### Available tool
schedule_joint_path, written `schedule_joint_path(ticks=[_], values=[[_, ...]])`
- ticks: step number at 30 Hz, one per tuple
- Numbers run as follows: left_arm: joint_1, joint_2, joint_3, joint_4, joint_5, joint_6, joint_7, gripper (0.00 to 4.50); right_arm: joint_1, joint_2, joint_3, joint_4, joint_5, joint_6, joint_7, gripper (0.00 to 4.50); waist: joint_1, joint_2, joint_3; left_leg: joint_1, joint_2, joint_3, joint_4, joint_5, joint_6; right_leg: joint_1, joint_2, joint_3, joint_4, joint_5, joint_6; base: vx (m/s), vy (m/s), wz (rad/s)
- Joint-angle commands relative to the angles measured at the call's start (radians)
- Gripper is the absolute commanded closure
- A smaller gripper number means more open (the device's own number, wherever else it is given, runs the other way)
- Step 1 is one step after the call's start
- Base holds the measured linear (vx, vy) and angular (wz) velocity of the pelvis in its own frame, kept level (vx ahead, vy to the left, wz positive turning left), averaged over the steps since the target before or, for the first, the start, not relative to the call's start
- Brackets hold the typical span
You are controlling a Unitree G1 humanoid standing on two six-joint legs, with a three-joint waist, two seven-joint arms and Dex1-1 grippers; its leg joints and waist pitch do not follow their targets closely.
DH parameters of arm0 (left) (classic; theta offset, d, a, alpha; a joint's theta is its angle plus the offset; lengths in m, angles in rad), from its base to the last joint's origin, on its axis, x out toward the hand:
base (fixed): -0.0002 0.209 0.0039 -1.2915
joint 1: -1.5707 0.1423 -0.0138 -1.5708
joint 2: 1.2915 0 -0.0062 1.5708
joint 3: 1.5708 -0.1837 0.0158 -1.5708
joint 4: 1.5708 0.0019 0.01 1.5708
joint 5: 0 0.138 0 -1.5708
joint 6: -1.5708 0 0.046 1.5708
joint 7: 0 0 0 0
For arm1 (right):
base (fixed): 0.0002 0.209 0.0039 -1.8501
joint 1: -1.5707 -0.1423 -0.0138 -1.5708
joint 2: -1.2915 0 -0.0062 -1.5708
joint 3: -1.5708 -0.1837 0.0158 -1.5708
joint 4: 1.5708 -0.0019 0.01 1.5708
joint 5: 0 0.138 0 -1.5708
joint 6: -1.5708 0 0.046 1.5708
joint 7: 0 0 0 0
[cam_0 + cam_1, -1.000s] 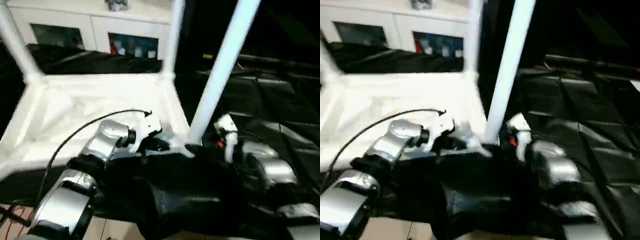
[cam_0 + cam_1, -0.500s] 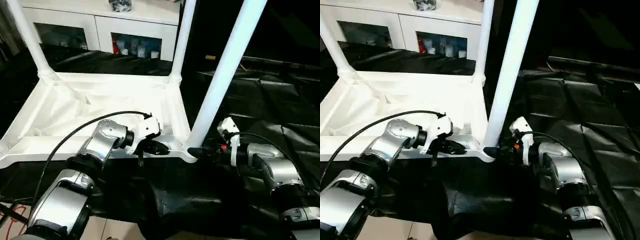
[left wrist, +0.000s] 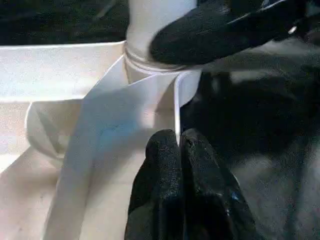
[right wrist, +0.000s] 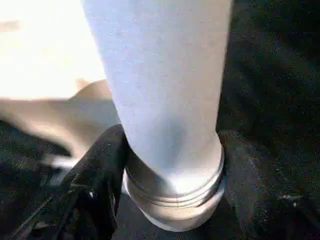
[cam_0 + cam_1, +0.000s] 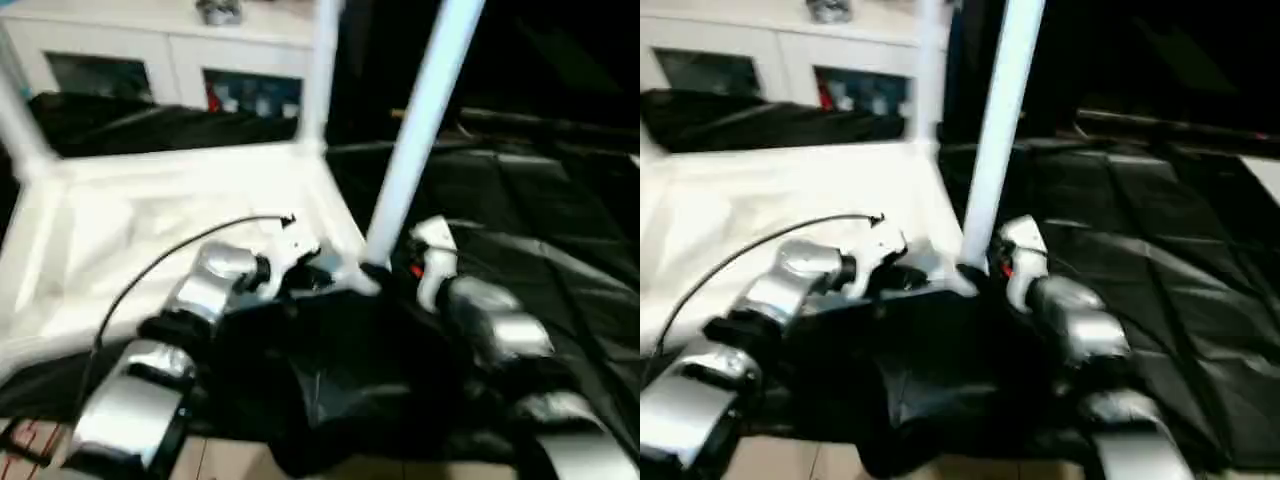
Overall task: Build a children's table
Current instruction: Rotate leg to tighten
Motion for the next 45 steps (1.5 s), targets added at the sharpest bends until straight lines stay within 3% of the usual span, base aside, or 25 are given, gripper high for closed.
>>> schedule_joint_path(ticks=[1, 4, 6, 9, 10, 11, 14, 17, 19, 20, 21, 25, 29, 32, 36, 38, 41, 43, 45], values=[[0.012, -0.114, -0.062, -0.054, -0.032, -0.015, -0.052, 4.5, -0.015, 0.057, 0.022, 0.103, -0.049, 0.001, -0.104, 1.91, 0.004, 0.005, -0.048, -0.004, -0.015, 0.013, -0.065, -0.297, 0.002, 0.037, -0.025, 0.02, -0.078, -0.313, -0.187, 0.0, 0.0, 0.0], [0.023, -0.118, -0.069, -0.073, -0.035, -0.011, -0.048, 4.5, -0.033, 0.074, -0.021, 0.133, -0.009, -0.018, -0.104, 1.24, 0.007, 0.007, -0.053, -0.007, -0.015, 0.017, -0.062, -0.258, 0.028, 0.045, -0.024, 0.022, -0.07, -0.221, -0.21, 0.0, 0.0, 0.0], [0.025, -0.118, -0.07, -0.074, -0.036, -0.013, -0.051, 4.5, -0.034, 0.075, -0.027, 0.133, 0.001, -0.015, -0.098, 1.21, 0.008, 0.008, -0.054, -0.007, -0.015, 0.018, -0.061, -0.224, 0.037, 0.047, -0.021, 0.021, -0.064, -0.158, -0.226, 0.0, 0.0, 0.0], [0.027, -0.113, -0.072, -0.072, -0.032, -0.022, -0.05, 4.5, -0.038, 0.064, -0.024, 0.138, -0.007, -0.045, -0.107, 0.88, 0.023, 0.011, -0.057, 0.003, -0.014, 0.025, -0.055, -0.177, 0.055, 0.045, -0.02, 0.024, -0.055, -0.056, -0.263, 0.0, 0.0, 0.0], [0.025, -0.108, -0.072, -0.067, -0.028, -0.031, -0.049, 4.5, -0.032, 0.044, -0.019, 0.124, -0.012, -0.065, -0.092, 0.88, 0.025, 0.01, -0.056, -0.003, -0.015, 0.025, -0.055, -0.174, 0.059, 0.05, -0.019, 0.023, -0.052, -0.042, -0.265, 0.0, 0.0, 0.0], [0.025, -0.103, -0.072, -0.066, -0.026, -0.034, -0.05, 4.5, -0.019, 0.021, -0.012, 0.096, -0.016, -0.08, -0.065, 0.88, 0.028, 0.003, -0.056, -0.003, -0.016, 0.025, -0.054, -0.178, 0.064, 0.052, -0.019, 0.022, -0.054, -0.047, -0.26, 0.0, 0.0, 0.0], [0.023, -0.097, -0.07, -0.064, -0.023, -0.038, -0.051, 4.5, 0.018, -0.03, -0.003, 0.021, -0.012, -0.085, 0.009, 0.88, 0.035, 0.001, -0.054, -0.003, -0.016, 0.025, -0.055, -0.187, 0.073, 0.055, -0.02, 0.022, -0.057, -0.073, -0.246, 0.0, 0.0, 0.0], [0.023, -0.093, -0.07, -0.065, -0.024, -0.036, -0.048, 4.5, 0.068, -0.099, -0.031, -0.073, 0.027, -0.071, 0.109, 0.88, 0.046, -0.001, -0.054, -0.001, -0.013, 0.026, -0.053, -0.181, 0.088, 0.054, -0.021, 0.023, -0.059, -0.074, -0.238, 0.0, 0.0, 0.0], [0.023, -0.091, -0.068, -0.065, -0.023, -0.038, -0.05, 4.5, 0.137, -0.205, -0.091, -0.2, 0.106, -0.036, 0.235, 0.88, 0.057, -0.001, -0.054, 0.001, -0.01, 0.027, -0.049, -0.178, 0.102, 0.053, -0.021, 0.025, -0.057, -0.06, -0.24, 0.0, 0.0, 0.0], [0.023, -0.091, -0.068, -0.065, -0.023, -0.038, -0.05, 4.5, 0.137, -0.205, -0.091, -0.2, 0.106, -0.036, 0.235, 0.88, 0.056, -0.003, -0.053, 0.0, -0.012, 0.028, -0.05, -0.178, 0.106, 0.053, -0.018, 0.024, -0.059, -0.059, -0.242, 0.0, 0.0, 0.0], [0.024, -0.089, -0.07, -0.061, -0.022, -0.044, -0.055, 4.5, 0.188, -0.272, -0.092, -0.268, 0.137, -0.013, 0.331, 0.88, 0.058, -0.006, -0.053, -0.007, -0.014, 0.027, -0.047, -0.17, 0.113, 0.058, -0.019, 0.023, -0.058, -0.067, -0.231, 0.0, 0.0, 0.0], [0.024, -0.087, -0.077, -0.054, -0.023, -0.055, -0.066, 4.5, 0.276, -0.359, -0.066, -0.371, 0.175, 0.025, 0.481, 0.88, 0.062, -0.012, -0.052, -0.01, -0.013, 0.025, -0.046, -0.19, 0.113, 0.057, -0.023, 0.021, -0.067, -0.146, -0.21, 0.0, 0.0, 0.0], [0.024, -0.083, -0.085, -0.054, -0.023, -0.065, -0.078, 4.5, 0.349, -0.418, -0.034, -0.498, 0.233, 0.135, 0.599, 0.88, 0.063, -0.017, -0.05, -0.014, -0.013, 0.022, -0.047, -0.206, 0.117, 0.055, -0.024, 0.018, -0.074, -0.226, -0.181, 0.0, 0.0, 0.0], [0.025, -0.081, -0.088, -0.055, -0.023, -0.072, -0.083, 4.5, 0.37, -0.439, -0.014, -0.559, 0.263, 0.2, 0.634, 0.88, 0.062, -0.018, -0.05, -0.014, -0.011, 0.021, -0.047, -0.203, 0.11, 0.049, -0.024, 0.016, -0.077, -0.262, -0.17, 0.0, 0.0, 0.0], [0.029, -0.083, -0.086, -0.061, -0.027, -0.083, -0.081, 4.5, 0.38, -0.436, 0.012, -0.606, 0.279, 0.229, 0.648, 0.88, 0.066, -0.016, -0.051, -0.013, -0.008, 0.02, -0.046, -0.18, 0.106, 0.047, -0.026, 0.018, -0.072, -0.22, -0.18, 0.0, 0.0, 0.0], [0.033, -0.088, -0.078, -0.07, -0.036, -0.089, -0.074, 4.5, 0.373, -0.422, 0.023, -0.615, 0.278, 0.235, 0.638, 0.88, 0.066, -0.019, -0.053, -0.017, -0.009, 0.02, -0.045, -0.163, 0.106, 0.049, -0.025, 0.017, -0.067, -0.192, -0.187, 0.0, 0.0, 0.0], [0.054, -0.078, -0.044, -0.165, -0.105, 0.022, -0.131, 4.23, 0.351, -0.366, 0.054, -0.621, 0.256, 0.247, 0.607, 0.81, 0.066, -0.019, -0.055, -0.017, -0.01, 0.021, -0.043, -0.144, 0.104, 0.05, -0.027, 0.017, -0.059, -0.154, -0.209, 0.0, 0.0, 0.0], [0.072, -0.05, -0.042, -0.223, -0.114, 0.074, -0.153, 3.96, 0.337, -0.336, 0.066, -0.606, 0.239, 0.232, 0.574, 0.8, 0.065, -0.014, -0.058, -0.013, -0.006, 0.02, -0.042, -0.11, 0.1, 0.048, -0.027, 0.018, -0.048, -0.074, -0.242, 0.0, 0.0, 0.0], [0.096, -0.003, -0.036, -0.289, -0.123, 0.14, -0.179, 3.85, 0.323, -0.308, 0.077, -0.593, 0.23, 0.219, 0.537, 0.8, 0.06, -0.017, -0.055, -0.012, -0.007, 0.022, -0.043, -0.11, 0.098, 0.05, -0.023, 0.017, -0.043, -0.038, -0.253, 0.0, 0.0, 0.0]])
